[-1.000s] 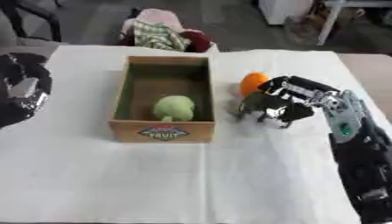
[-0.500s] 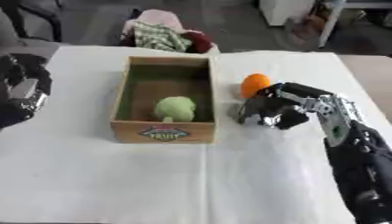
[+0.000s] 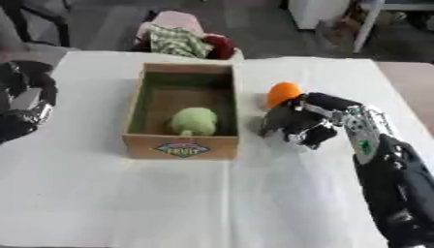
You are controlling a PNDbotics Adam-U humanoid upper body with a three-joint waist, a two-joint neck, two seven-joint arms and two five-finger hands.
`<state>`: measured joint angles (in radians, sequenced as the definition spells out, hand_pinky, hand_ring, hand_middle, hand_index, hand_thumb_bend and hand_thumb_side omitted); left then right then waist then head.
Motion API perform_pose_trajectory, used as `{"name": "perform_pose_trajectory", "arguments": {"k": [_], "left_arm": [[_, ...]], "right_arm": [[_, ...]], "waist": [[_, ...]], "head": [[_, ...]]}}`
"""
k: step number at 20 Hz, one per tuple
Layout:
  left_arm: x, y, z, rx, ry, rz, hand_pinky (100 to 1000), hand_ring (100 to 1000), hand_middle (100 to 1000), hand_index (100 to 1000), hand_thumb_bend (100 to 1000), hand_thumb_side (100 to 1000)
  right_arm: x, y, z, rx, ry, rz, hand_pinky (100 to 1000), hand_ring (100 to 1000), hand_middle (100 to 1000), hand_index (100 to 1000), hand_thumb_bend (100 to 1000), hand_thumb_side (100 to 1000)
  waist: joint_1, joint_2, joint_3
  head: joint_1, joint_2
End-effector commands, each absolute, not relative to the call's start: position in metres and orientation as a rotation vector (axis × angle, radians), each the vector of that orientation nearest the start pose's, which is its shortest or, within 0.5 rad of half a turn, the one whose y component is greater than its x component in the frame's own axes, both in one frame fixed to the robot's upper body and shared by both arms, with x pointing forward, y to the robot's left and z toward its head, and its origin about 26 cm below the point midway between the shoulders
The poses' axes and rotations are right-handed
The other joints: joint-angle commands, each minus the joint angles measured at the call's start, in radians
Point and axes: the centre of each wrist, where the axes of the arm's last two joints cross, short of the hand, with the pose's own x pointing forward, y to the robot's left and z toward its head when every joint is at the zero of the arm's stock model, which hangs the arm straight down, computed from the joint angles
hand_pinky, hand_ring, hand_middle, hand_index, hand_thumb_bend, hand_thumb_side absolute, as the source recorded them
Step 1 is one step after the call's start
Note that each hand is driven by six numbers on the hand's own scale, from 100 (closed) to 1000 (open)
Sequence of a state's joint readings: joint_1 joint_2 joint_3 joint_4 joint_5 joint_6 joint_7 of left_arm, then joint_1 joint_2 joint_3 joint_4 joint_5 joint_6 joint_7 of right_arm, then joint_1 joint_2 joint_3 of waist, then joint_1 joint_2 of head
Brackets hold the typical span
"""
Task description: Pick up objects on the table and place them in the box.
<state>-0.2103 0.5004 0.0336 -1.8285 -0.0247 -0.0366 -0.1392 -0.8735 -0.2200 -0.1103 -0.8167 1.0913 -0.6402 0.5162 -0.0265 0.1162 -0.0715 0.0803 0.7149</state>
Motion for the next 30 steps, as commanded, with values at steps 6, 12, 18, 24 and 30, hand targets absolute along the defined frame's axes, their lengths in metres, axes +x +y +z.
{"name": "perform_pose_trajectory", "arguments": {"k": [6, 12, 18, 24, 30], "left_arm": [[0.308, 0.323, 0.168, 0.304, -2.015, -0.620, 798, 607, 559, 761, 165, 174], [0.308, 0.320, 0.169, 0.283, -2.019, -0.626, 797, 606, 558, 760, 165, 175], [0.309, 0.314, 0.172, 0.258, -2.038, -0.632, 797, 606, 558, 760, 165, 174], [0.310, 0.309, 0.176, 0.235, -2.055, -0.640, 797, 605, 557, 760, 165, 176], [0.311, 0.307, 0.176, 0.228, -2.061, -0.636, 798, 605, 556, 758, 163, 183]], "right_arm": [[0.488, -0.214, 0.193, -0.536, -1.783, 1.791, 322, 255, 383, 534, 100, 305], [0.487, -0.164, 0.230, -0.534, -1.916, 1.791, 328, 258, 383, 533, 100, 304], [0.482, -0.111, 0.222, -0.460, -1.920, 1.853, 353, 280, 396, 547, 100, 304], [0.473, -0.072, 0.198, -0.434, -1.882, 1.880, 396, 330, 424, 572, 100, 313], [0.469, -0.062, 0.175, -0.448, -1.812, 1.897, 532, 532, 573, 717, 100, 342]], "waist": [[0.004, -0.018, 0.007], [0.006, -0.022, 0.022], [0.012, -0.015, 0.048], [0.017, -0.001, 0.076], [0.016, 0.008, 0.087]], "head": [[-0.005, -0.004], [-0.013, -0.003], [-0.024, -0.011], [-0.036, -0.023], [-0.036, -0.028]]}}
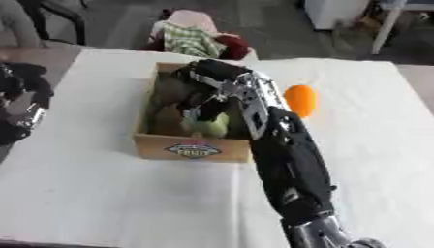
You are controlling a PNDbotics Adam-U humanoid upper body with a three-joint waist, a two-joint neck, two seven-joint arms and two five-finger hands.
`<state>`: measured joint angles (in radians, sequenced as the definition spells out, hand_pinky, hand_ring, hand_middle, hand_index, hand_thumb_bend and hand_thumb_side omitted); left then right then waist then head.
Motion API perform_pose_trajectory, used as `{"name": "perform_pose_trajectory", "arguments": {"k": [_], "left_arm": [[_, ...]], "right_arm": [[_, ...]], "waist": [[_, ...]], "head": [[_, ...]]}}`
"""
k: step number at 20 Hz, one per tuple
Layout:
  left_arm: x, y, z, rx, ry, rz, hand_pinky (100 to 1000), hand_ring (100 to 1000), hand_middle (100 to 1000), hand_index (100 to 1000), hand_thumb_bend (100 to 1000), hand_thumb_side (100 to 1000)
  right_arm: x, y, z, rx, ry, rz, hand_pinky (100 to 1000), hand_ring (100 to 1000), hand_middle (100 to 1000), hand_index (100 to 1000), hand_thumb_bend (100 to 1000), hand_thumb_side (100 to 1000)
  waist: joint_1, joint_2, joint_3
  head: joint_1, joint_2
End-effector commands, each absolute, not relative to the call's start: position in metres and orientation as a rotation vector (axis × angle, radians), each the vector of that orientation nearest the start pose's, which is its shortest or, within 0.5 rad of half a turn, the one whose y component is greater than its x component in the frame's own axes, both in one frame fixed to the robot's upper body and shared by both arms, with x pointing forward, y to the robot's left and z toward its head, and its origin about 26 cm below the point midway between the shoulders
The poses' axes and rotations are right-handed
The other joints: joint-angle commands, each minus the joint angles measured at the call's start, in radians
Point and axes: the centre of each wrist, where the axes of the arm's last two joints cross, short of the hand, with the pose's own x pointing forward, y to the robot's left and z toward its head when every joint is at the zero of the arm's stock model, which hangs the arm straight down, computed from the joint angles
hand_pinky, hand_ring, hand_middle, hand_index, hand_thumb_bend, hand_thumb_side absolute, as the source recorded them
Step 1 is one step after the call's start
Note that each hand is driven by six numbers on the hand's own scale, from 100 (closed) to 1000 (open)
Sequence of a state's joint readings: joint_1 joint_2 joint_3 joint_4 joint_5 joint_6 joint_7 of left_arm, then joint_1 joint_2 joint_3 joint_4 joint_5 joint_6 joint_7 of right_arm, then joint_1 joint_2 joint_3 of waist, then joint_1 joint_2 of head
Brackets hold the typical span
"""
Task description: Pick up objects on the table and place them in the box.
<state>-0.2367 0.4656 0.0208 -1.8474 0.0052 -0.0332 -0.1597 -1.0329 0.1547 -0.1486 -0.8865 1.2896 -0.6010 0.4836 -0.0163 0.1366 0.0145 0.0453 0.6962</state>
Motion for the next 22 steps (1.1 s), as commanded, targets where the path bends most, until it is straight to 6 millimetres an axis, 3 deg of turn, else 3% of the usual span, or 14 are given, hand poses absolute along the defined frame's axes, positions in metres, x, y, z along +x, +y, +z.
{"name": "perform_pose_trajectory", "arguments": {"k": [1, 2, 3, 5, 8, 16, 22], "left_arm": [[0.311, 0.307, 0.176, 0.228, -2.060, -0.636, 798, 605, 556, 758, 163, 183], [0.311, 0.308, 0.176, 0.228, -2.059, -0.636, 798, 604, 556, 758, 162, 185], [0.311, 0.308, 0.176, 0.228, -2.057, -0.636, 798, 604, 556, 758, 162, 186], [0.311, 0.308, 0.175, 0.228, -2.055, -0.636, 798, 604, 556, 758, 161, 187], [0.311, 0.308, 0.174, 0.229, -2.051, -0.634, 798, 604, 556, 758, 161, 189], [0.310, 0.310, 0.172, 0.234, -2.042, -0.630, 799, 604, 556, 758, 159, 190], [0.310, 0.310, 0.171, 0.232, -2.040, -0.632, 798, 604, 556, 758, 159, 190]], "right_arm": [[0.470, -0.062, 0.172, 0.606, 2.449, -2.603, 537, 541, 581, 727, 100, 343], [0.470, -0.062, 0.171, 0.603, 2.437, -2.620, 585, 618, 661, 790, 100, 345], [0.471, -0.063, 0.170, 0.597, 2.427, -2.637, 596, 634, 676, 800, 100, 344], [0.472, -0.065, 0.169, 0.576, 2.393, -2.684, 760, 847, 813, 877, 100, 339], [0.475, -0.071, 0.175, 0.535, 2.403, -2.693, 860, 939, 898, 922, 100, 299], [0.479, -0.090, 0.211, 0.500, 2.580, -2.531, 877, 945, 932, 956, 100, 264], [0.481, -0.093, 0.219, 0.481, 2.587, -2.538, 879, 943, 933, 956, 100, 287]], "waist": [[0.005, -0.012, 0.001], [0.004, -0.013, 0.000], [0.003, -0.013, -0.001], [0.002, -0.014, -0.002], [0.000, -0.016, -0.004], [0.000, -0.021, -0.008], [0.001, -0.023, -0.012]], "head": [[-0.001, -0.009], [0.000, -0.009], [0.000, -0.009], [0.001, -0.009], [0.003, -0.008], [0.006, -0.004], [0.005, -0.002]]}}
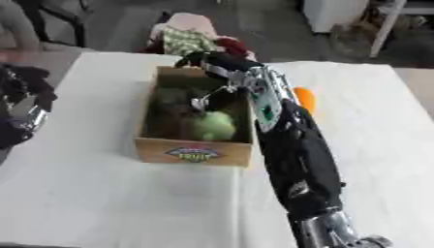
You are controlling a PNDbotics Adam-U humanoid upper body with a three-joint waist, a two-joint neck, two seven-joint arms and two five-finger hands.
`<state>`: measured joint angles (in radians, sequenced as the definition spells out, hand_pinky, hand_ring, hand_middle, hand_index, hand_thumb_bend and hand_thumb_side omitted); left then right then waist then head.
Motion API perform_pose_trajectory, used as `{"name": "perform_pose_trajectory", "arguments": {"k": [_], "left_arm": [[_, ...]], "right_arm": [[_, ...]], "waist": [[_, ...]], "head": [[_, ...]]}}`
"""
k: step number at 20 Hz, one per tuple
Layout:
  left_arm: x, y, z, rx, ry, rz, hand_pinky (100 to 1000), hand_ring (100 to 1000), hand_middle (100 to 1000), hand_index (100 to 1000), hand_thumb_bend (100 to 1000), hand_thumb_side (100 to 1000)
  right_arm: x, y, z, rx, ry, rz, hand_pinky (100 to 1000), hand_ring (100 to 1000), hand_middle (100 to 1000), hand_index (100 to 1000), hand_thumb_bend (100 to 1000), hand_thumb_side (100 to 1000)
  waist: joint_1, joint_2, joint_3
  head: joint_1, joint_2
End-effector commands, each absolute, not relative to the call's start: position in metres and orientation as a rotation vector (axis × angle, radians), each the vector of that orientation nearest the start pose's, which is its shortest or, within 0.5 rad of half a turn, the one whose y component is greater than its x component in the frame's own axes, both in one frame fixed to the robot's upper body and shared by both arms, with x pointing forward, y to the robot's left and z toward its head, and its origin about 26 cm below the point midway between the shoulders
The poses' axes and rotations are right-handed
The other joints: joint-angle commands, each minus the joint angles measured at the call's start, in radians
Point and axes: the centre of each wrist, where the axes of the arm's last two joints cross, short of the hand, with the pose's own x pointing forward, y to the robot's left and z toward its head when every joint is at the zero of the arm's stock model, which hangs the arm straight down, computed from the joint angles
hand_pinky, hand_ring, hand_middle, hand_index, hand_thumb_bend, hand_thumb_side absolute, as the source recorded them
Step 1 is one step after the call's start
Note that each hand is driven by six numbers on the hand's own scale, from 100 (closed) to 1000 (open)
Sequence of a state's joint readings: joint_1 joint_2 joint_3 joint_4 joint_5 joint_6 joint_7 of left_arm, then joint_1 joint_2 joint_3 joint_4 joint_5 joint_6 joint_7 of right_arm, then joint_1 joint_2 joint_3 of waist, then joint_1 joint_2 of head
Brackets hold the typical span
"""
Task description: Pick up objects on the table and place them in the box.
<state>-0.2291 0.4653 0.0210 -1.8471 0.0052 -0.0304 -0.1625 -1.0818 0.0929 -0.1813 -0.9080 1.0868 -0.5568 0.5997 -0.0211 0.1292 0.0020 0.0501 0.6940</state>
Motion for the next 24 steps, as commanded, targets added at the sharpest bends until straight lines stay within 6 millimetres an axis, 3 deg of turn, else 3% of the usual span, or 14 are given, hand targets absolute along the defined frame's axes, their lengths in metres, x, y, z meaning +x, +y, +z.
{"name": "perform_pose_trajectory", "arguments": {"k": [1, 8, 15, 19, 24], "left_arm": [[0.310, 0.310, 0.171, 0.231, -2.041, -0.633, 798, 604, 556, 758, 159, 189], [0.310, 0.311, 0.171, 0.237, -2.037, -0.633, 798, 603, 555, 758, 159, 190], [0.309, 0.312, 0.169, 0.240, -2.031, -0.634, 799, 603, 555, 758, 157, 194], [0.309, 0.312, 0.168, 0.239, -2.028, -0.636, 799, 603, 555, 758, 157, 192], [0.308, 0.313, 0.168, 0.246, -2.029, -0.630, 799, 603, 555, 758, 156, 194]], "right_arm": [[0.481, -0.093, 0.219, -0.348, -1.855, 1.827, 878, 942, 932, 956, 100, 272], [0.487, -0.117, 0.227, -0.522, -1.769, 1.744, 876, 940, 934, 961, 109, 295], [0.496, -0.167, 0.242, -0.739, -1.704, 1.510, 872, 934, 927, 954, 126, 299], [0.497, -0.182, 0.239, -0.808, -1.656, 1.437, 858, 922, 915, 946, 100, 277], [0.499, -0.212, 0.214, -0.859, -1.507, 1.292, 853, 918, 908, 943, 100, 297]], "waist": [[0.007, -0.015, 0.001], [0.008, -0.015, 0.009], [0.007, -0.014, 0.006], [0.008, -0.013, 0.005], [0.011, -0.012, 0.001]], "head": [[0.001, -0.001], [0.003, -0.003], [0.004, -0.003], [0.005, -0.003], [0.009, -0.005]]}}
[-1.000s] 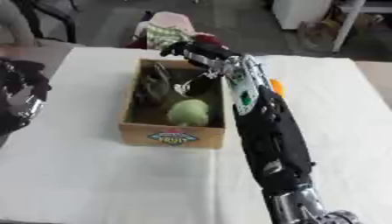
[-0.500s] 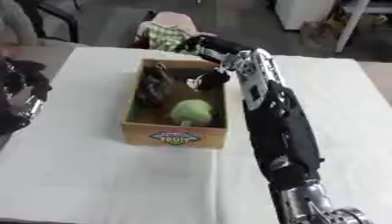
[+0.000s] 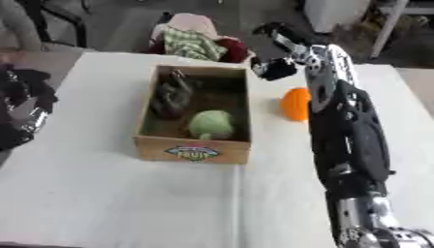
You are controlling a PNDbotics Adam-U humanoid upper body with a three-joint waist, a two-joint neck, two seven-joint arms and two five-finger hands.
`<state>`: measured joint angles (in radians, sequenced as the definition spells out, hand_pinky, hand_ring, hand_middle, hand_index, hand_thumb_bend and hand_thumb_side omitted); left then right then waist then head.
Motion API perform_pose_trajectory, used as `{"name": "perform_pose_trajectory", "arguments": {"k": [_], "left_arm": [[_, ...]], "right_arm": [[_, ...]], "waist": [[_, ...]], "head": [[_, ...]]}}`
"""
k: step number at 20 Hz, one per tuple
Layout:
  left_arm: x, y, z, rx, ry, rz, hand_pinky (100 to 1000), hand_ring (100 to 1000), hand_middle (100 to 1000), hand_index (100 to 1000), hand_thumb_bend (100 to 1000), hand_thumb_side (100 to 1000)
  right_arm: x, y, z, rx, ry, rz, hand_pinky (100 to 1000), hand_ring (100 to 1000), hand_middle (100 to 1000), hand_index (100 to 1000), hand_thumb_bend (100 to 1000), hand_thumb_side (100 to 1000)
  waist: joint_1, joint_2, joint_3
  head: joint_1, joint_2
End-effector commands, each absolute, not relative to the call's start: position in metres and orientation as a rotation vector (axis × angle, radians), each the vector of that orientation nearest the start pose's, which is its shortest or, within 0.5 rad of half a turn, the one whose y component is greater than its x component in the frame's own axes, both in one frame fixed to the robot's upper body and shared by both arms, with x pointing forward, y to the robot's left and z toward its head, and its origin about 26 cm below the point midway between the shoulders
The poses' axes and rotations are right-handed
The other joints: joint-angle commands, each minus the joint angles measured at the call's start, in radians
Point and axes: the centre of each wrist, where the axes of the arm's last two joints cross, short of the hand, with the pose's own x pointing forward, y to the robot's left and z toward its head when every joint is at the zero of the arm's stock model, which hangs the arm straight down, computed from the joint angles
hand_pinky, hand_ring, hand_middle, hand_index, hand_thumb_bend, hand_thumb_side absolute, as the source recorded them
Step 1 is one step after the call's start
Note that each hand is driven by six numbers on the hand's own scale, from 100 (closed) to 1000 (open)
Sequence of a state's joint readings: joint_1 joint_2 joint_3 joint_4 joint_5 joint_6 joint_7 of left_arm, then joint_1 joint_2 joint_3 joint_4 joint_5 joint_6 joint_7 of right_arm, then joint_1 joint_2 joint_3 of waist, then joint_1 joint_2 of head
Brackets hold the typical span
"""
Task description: Pick up objects on the table and place them in the box.
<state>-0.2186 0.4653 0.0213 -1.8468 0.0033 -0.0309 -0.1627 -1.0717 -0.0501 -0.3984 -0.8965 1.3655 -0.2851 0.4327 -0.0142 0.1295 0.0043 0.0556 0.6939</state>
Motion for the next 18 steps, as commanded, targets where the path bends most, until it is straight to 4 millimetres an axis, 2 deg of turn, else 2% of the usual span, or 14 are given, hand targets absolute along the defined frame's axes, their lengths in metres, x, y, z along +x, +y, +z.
{"name": "perform_pose_trajectory", "arguments": {"k": [1, 7, 8, 9, 10, 18], "left_arm": [[0.308, 0.313, 0.168, 0.246, -2.029, -0.630, 799, 603, 555, 758, 156, 194], [0.308, 0.313, 0.168, 0.248, -2.029, -0.628, 799, 603, 555, 758, 154, 194], [0.308, 0.313, 0.168, 0.248, -2.029, -0.628, 799, 603, 555, 758, 162, 189], [0.308, 0.313, 0.168, 0.248, -2.029, -0.629, 799, 603, 555, 758, 154, 194], [0.308, 0.313, 0.168, 0.247, -2.029, -0.629, 799, 603, 555, 758, 154, 194], [0.308, 0.313, 0.168, 0.247, -2.030, -0.631, 799, 603, 555, 758, 154, 192]], "right_arm": [[0.499, -0.215, 0.209, -0.861, -1.479, 1.283, 854, 918, 908, 943, 100, 306], [0.500, -0.224, 0.187, -0.851, -1.367, 1.282, 856, 919, 909, 944, 100, 338], [0.500, -0.224, 0.184, -0.847, -1.352, 1.289, 856, 919, 909, 944, 136, 306], [0.500, -0.224, 0.181, -0.839, -1.337, 1.298, 855, 920, 910, 944, 105, 350], [0.500, -0.223, 0.178, -0.831, -1.319, 1.310, 855, 920, 910, 945, 110, 355], [0.500, -0.222, 0.167, -0.820, -1.139, 1.398, 859, 930, 922, 951, 218, 460]], "waist": [[0.004, -0.013, -0.002], [0.004, -0.012, -0.004], [0.004, -0.012, -0.004], [0.004, -0.012, -0.004], [0.004, -0.012, -0.004], [0.007, -0.012, -0.002]], "head": [[0.004, -0.005], [0.006, -0.006], [0.006, -0.006], [0.006, -0.006], [0.006, -0.006], [0.007, -0.007]]}}
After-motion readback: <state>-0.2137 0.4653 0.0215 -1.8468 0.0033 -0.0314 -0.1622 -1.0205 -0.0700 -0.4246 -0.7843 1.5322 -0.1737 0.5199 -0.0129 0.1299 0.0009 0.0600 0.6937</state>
